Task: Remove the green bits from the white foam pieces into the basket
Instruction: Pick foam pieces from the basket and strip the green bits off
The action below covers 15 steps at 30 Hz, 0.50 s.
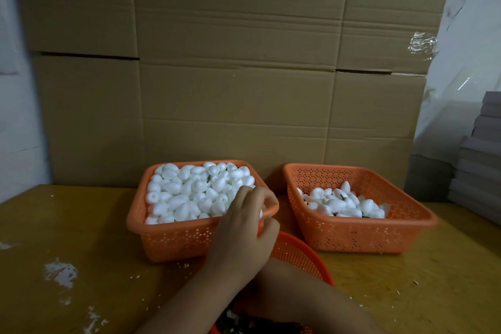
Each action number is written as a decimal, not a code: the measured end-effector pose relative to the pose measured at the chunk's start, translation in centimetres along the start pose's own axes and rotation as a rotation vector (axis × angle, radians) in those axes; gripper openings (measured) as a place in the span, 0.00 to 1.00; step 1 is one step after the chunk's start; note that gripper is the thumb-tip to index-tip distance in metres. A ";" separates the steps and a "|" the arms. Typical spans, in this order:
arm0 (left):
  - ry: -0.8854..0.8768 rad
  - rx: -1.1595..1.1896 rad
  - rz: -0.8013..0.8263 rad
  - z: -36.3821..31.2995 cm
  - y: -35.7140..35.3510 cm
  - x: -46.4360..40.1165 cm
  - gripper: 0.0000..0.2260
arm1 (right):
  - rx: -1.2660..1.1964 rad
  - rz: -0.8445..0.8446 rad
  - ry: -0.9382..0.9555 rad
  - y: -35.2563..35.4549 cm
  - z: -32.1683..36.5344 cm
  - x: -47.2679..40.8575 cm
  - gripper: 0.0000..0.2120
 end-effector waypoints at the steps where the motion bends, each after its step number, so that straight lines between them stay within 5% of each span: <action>1: -0.016 -0.014 0.035 -0.1 -0.3 0.1 0.13 | 0.024 0.005 -0.006 -0.2 -0.4 -0.1 0.21; 5: -0.072 -0.096 0.125 -0.5 -1.2 0.3 0.23 | 0.102 0.071 -0.061 -1.3 -0.6 0.0 0.29; 7: -0.098 -0.154 0.143 -0.7 -1.5 0.3 0.23 | 0.458 -0.065 -0.265 0.5 -1.8 -0.7 0.35; 9: -0.124 -0.206 0.167 -0.8 -1.9 0.4 0.22 | 0.353 0.282 -0.550 -2.2 -4.3 -0.6 0.17; 11: -0.124 -0.216 0.182 -0.7 -2.1 0.4 0.23 | 0.325 0.286 -0.688 -1.2 -5.4 -0.5 0.11; 13: -0.093 -0.171 0.161 -0.3 -1.8 0.2 0.23 | 0.486 0.118 -0.461 -1.3 -4.0 -0.5 0.15; 15: -0.042 -0.114 0.112 0.2 -1.3 -0.1 0.21 | 0.035 0.165 -0.282 -1.5 -2.1 0.5 0.17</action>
Point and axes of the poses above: each hand's wrist, its own x-axis away from the middle knuckle, its own y-axis out of the back of the hand, z = x × y, the point moved 9 cm from there along -x, towards the middle knuckle, and after that the axes turned 2 degrees about x, right-handed, at the moved point
